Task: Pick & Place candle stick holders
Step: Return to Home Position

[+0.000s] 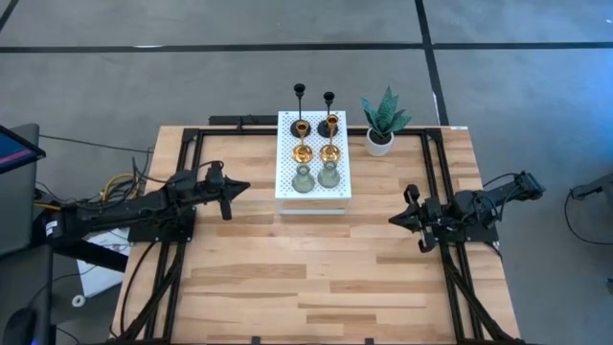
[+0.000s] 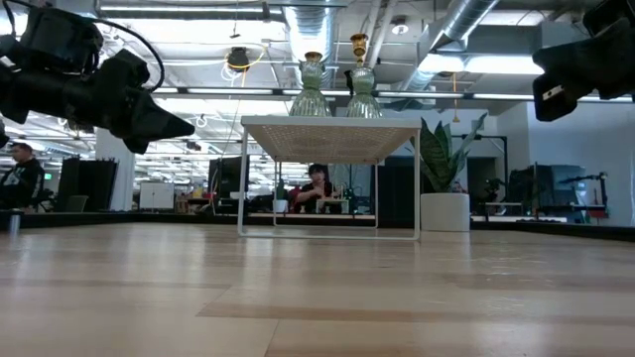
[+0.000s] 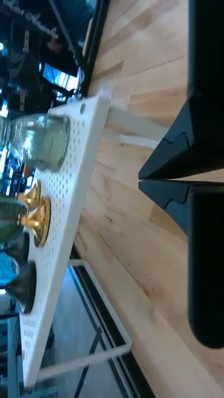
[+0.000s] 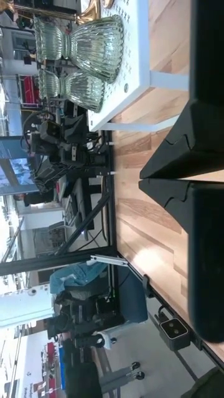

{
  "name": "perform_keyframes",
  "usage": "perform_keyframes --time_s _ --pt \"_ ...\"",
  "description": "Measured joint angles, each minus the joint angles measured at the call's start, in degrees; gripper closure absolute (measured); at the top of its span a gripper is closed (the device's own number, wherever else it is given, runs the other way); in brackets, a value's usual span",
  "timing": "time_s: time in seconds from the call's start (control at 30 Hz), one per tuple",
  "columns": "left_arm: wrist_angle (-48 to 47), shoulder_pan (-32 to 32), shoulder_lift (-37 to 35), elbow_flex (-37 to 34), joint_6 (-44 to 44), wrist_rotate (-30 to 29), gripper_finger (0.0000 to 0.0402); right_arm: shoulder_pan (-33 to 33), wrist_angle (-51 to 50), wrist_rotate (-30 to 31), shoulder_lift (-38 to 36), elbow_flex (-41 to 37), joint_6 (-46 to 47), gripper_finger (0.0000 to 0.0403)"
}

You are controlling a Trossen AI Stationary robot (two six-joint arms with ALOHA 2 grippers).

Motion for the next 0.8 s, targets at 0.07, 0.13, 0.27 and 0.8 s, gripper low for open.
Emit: perform_keyframes --time_s 0.07,0.13,0.27,0.8 --pt "-0.01 -2.21 -0.08 -0.01 0.0 -0.04 0.0389 0.0 0.0 0.0 0.0 -0.02 0.04 0.0403" --pt "0.02 -5.28 -0.54 -0.02 0.0 0.02 0.0389 0.0 0.0 0.01 -0.01 -0.02 0.04 0.0403" --pt "0.04 -11.18 -1.34 -0.02 0.0 0.02 0.0389 0.0 0.0 0.01 0.0 -0.02 0.01 0.0403" --pt "0.43 -15.96 -9.02 -0.02 0.0 -0.02 0.0389 0.0 -0.02 0.02 0.04 -0.02 -0.31 0.0403"
